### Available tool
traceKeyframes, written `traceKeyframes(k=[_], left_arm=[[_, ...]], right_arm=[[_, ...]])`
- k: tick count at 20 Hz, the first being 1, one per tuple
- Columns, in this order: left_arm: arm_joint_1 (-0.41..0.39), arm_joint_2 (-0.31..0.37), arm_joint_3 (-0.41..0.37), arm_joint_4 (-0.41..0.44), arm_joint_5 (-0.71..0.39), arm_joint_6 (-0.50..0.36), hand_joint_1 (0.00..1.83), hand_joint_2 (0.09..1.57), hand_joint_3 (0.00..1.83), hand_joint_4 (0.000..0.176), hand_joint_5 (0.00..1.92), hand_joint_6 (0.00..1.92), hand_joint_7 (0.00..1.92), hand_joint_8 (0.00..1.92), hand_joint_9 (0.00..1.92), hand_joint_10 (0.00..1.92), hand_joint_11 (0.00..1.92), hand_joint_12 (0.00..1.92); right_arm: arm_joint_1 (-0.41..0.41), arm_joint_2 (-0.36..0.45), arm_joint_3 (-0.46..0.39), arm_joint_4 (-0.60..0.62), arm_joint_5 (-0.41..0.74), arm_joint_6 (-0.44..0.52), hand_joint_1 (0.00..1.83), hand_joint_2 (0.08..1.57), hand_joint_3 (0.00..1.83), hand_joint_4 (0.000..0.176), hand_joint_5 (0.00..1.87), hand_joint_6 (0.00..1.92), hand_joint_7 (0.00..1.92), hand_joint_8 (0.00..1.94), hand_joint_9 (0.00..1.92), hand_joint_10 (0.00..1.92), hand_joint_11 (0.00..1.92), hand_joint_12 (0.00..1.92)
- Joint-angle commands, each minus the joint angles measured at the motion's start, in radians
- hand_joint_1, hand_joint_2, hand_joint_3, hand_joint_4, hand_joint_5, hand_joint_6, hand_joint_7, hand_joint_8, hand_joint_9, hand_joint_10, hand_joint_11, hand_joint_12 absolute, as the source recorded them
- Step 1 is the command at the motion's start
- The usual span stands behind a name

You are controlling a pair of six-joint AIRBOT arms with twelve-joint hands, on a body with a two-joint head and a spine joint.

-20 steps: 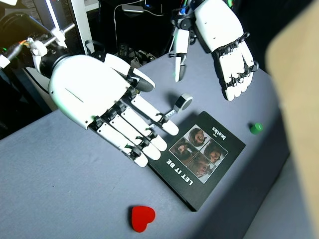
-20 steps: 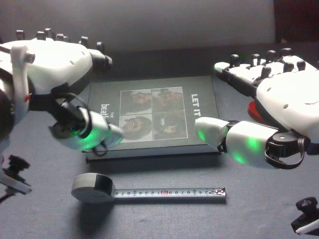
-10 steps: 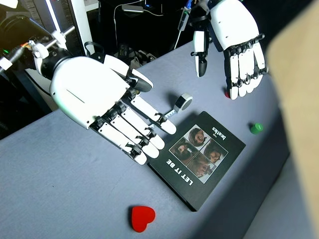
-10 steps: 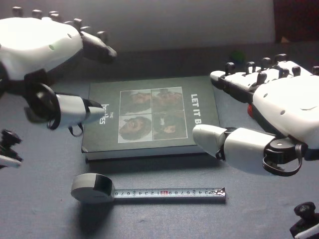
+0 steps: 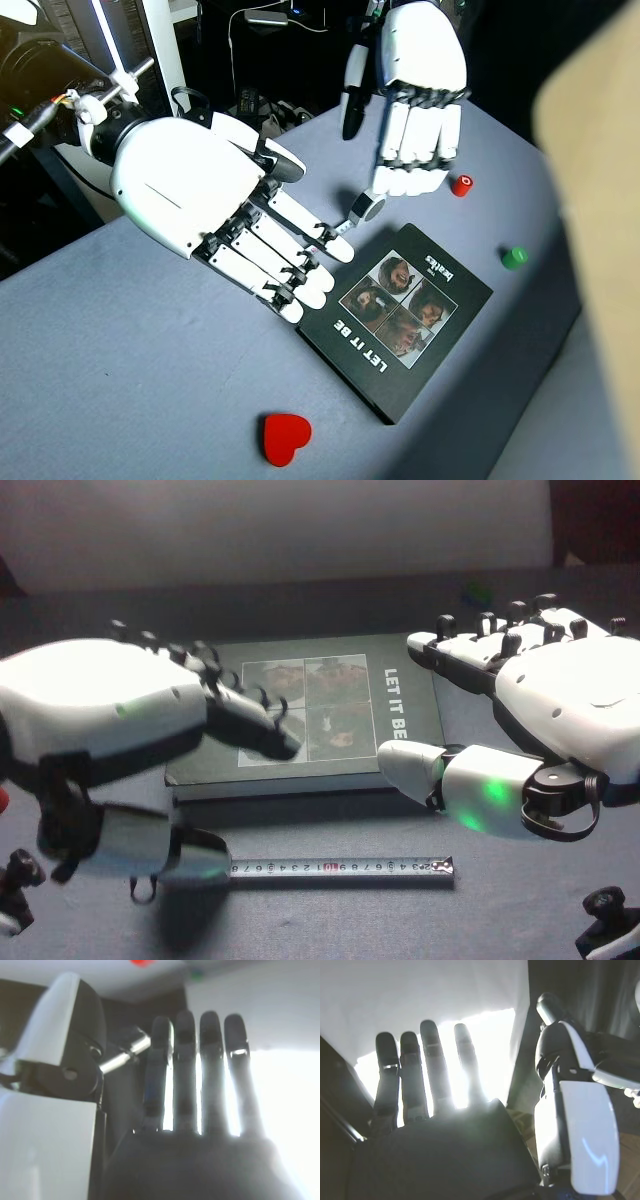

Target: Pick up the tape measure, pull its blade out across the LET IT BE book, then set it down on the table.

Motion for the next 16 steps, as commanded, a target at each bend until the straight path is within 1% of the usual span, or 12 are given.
traceKeyframes(k=[1, 3, 4, 5, 6, 7, 8, 9, 11, 12, 13, 16], left_arm=[[-0.016, -0.002, 0.000, 0.008, -0.038, -0.006, 0.94, 1.08, 0.00, 0.000, 0.51, 0.00, 0.52, 0.00, 0.48, 0.00, 0.22, 0.60], [-0.014, -0.010, -0.005, 0.031, -0.073, -0.006, 0.94, 1.08, 0.00, 0.000, 0.51, 0.00, 0.51, 0.00, 0.48, 0.00, 0.22, 0.60], [-0.001, -0.020, -0.016, 0.032, -0.155, -0.036, 0.94, 1.08, 0.00, 0.000, 0.51, 0.00, 0.51, 0.00, 0.48, 0.00, 0.22, 0.60], [0.019, -0.027, -0.029, 0.043, -0.250, -0.101, 0.94, 1.08, 0.00, 0.000, 0.51, 0.00, 0.51, 0.00, 0.48, 0.00, 0.22, 0.60], [0.043, -0.035, -0.042, 0.109, -0.348, -0.184, 0.94, 1.08, 0.00, 0.000, 0.51, 0.00, 0.50, 0.00, 0.48, 0.00, 0.22, 0.60], [0.057, -0.041, -0.046, 0.178, -0.388, -0.242, 0.94, 1.08, 0.00, 0.000, 0.49, 0.00, 0.48, 0.00, 0.46, 0.00, 0.21, 0.60], [0.078, -0.050, -0.046, 0.298, -0.443, -0.349, 0.94, 1.08, 0.00, 0.000, 0.48, 0.00, 0.47, 0.00, 0.45, 0.00, 0.21, 0.60], [0.106, -0.061, -0.046, 0.383, -0.491, -0.434, 0.93, 1.08, 0.00, 0.000, 0.48, 0.00, 0.47, 0.00, 0.45, 0.00, 0.21, 0.60], [0.161, -0.070, -0.049, 0.420, -0.531, -0.499, 0.93, 1.08, 0.00, 0.000, 0.48, 0.00, 0.48, 0.00, 0.45, 0.00, 0.21, 0.60], [0.237, -0.072, -0.046, 0.444, -0.549, -0.561, 0.93, 1.09, 0.00, 0.000, 0.48, 0.00, 0.48, 0.00, 0.45, 0.00, 0.21, 0.60], [0.266, -0.074, -0.042, 0.460, -0.569, -0.589, 0.93, 1.09, 0.00, 0.000, 0.48, 0.00, 0.48, 0.00, 0.45, 0.00, 0.21, 0.60], [0.429, -0.112, -0.006, 0.527, -0.767, -0.732, 0.93, 1.11, 0.01, 0.000, 0.47, 0.00, 0.48, 0.00, 0.45, 0.00, 0.20, 0.59]], right_arm=[[0.006, 0.002, -0.001, -0.090, -0.049, 0.010, 0.04, 1.15, 0.00, 0.095, 0.21, 0.00, 0.25, 0.00, 0.16, 0.00, 0.00, 0.70], [0.006, 0.002, -0.001, -0.091, -0.050, 0.011, 0.05, 1.15, 0.00, 0.094, 0.21, 0.00, 0.26, 0.00, 0.16, 0.00, 0.00, 0.71], [0.006, 0.002, -0.001, -0.091, -0.050, 0.012, 0.06, 1.14, 0.00, 0.094, 0.23, 0.00, 0.27, 0.00, 0.17, 0.00, 0.00, 0.73], [0.006, 0.002, -0.001, -0.091, -0.050, 0.013, 0.07, 1.14, 0.00, 0.093, 0.24, 0.01, 0.28, 0.00, 0.18, 0.01, 0.00, 0.76], [0.006, 0.002, -0.001, -0.092, -0.050, 0.014, 0.07, 1.14, 0.00, 0.092, 0.23, 0.00, 0.28, 0.00, 0.18, 0.01, 0.00, 0.77], [0.006, 0.002, -0.001, -0.092, -0.050, 0.015, 0.07, 1.14, 0.00, 0.092, 0.22, 0.00, 0.28, 0.00, 0.19, 0.01, 0.00, 0.78], [0.006, 0.002, -0.001, -0.092, -0.050, 0.017, 0.07, 1.14, 0.00, 0.092, 0.21, 0.00, 0.28, 0.00, 0.19, 0.01, 0.00, 0.79], [0.007, 0.002, -0.001, -0.093, -0.051, 0.017, 0.07, 1.14, 0.00, 0.092, 0.20, 0.00, 0.27, 0.00, 0.18, 0.00, 0.00, 0.79], [0.007, 0.002, -0.001, -0.093, -0.051, 0.019, 0.07, 1.14, 0.00, 0.092, 0.18, 0.00, 0.27, 0.00, 0.18, 0.00, 0.00, 0.77], [0.007, 0.002, -0.001, -0.094, -0.051, 0.020, 0.06, 1.14, 0.00, 0.092, 0.17, 0.00, 0.27, 0.00, 0.18, 0.00, 0.00, 0.78], [0.007, 0.002, -0.001, -0.094, -0.051, 0.020, 0.06, 1.14, 0.00, 0.092, 0.17, 0.00, 0.27, 0.00, 0.18, 0.00, 0.00, 0.78], [0.007, 0.002, -0.001, -0.094, -0.052, 0.022, 0.07, 1.14, 0.00, 0.092, 0.19, 0.01, 0.26, 0.00, 0.16, 0.00, 0.00, 0.74]])
